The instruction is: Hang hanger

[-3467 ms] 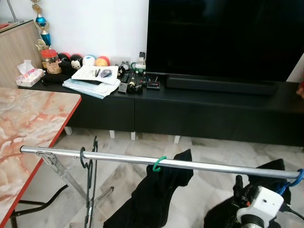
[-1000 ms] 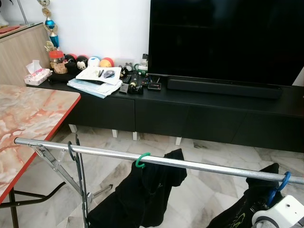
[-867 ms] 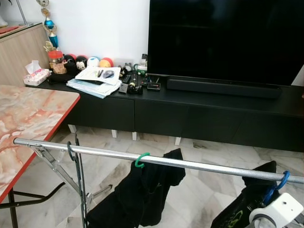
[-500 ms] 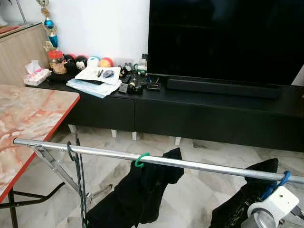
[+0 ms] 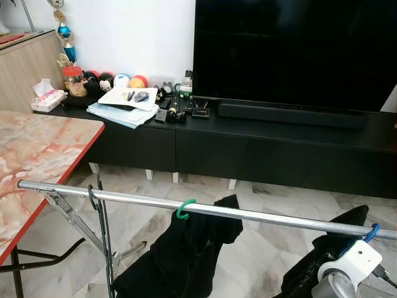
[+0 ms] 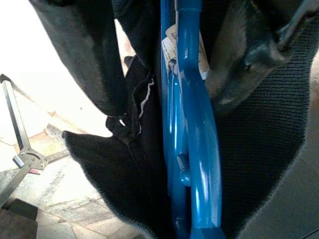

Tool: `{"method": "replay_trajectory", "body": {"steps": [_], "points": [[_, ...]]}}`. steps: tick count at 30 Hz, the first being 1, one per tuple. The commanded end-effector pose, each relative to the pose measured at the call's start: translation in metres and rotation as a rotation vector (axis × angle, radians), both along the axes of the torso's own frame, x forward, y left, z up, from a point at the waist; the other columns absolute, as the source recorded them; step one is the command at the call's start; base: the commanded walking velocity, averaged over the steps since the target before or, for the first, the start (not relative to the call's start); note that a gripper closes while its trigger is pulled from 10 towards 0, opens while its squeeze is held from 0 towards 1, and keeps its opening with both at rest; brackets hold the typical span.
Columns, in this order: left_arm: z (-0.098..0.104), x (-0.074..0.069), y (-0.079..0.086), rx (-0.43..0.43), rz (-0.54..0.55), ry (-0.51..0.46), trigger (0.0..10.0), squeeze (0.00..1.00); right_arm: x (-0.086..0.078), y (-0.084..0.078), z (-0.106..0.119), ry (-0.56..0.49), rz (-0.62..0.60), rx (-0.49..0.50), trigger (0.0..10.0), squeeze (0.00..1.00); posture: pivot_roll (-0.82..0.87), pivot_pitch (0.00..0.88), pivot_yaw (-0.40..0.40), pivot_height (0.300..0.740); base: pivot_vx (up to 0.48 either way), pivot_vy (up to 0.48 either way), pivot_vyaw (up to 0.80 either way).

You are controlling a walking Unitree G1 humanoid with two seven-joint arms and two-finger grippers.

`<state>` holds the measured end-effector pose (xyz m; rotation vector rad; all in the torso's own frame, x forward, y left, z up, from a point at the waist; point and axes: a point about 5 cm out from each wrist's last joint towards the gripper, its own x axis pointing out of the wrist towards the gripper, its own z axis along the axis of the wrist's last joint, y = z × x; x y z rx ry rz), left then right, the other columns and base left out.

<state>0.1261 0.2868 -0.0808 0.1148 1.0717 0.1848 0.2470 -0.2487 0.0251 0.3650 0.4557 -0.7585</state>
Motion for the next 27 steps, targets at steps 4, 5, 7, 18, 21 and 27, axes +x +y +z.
{"method": "replay_trajectory", "body": {"steps": [4, 5, 7, 18, 21, 27], "points": [[-0.0004, -0.0032, 0.0021, 0.015, -0.012, 0.021, 10.0, 0.0, 0.0032, 0.0008, 0.0034, -0.016, 0.011, -0.018, 0.0, 0.0, 0.12, 0.0, -0.03, 0.74, 0.0, 0.0, 0.0], [-0.0004, -0.0032, 0.0022, 0.015, -0.013, 0.022, 10.0, 0.0, 0.003, 0.0008, 0.0033, -0.015, 0.012, -0.018, 0.0, 0.0, 0.12, 0.0, -0.029, 0.74, 0.0, 0.0, 0.0], [-0.0004, -0.0033, 0.0022, 0.015, -0.014, 0.023, 10.0, 0.0, 0.0024, 0.0009, 0.0026, -0.012, 0.011, -0.017, 0.0, 0.0, 0.12, 0.0, -0.029, 0.74, 0.0, 0.0, 0.0], [-0.0003, -0.0026, 0.002, 0.015, -0.018, 0.023, 10.0, 0.0, 0.0042, 0.0025, 0.0023, -0.019, 0.02, -0.021, 0.0, 0.0, 0.12, 0.0, -0.03, 0.74, 0.0, 0.0, 0.0], [-0.0002, -0.0022, 0.0018, 0.015, -0.018, 0.022, 10.0, 0.0, 0.0052, 0.0024, 0.0036, -0.037, 0.019, -0.025, 0.0, 0.0, 0.12, 0.0, -0.031, 0.74, 0.0, 0.0, 0.0], [-0.0002, -0.0017, 0.0015, 0.016, -0.02, 0.023, 10.0, 0.0, 0.0049, 0.0046, 0.0029, -0.031, 0.028, -0.027, 0.0, 0.0, 0.12, 0.0, -0.033, 0.74, 0.0, 0.0, 0.0]]}}
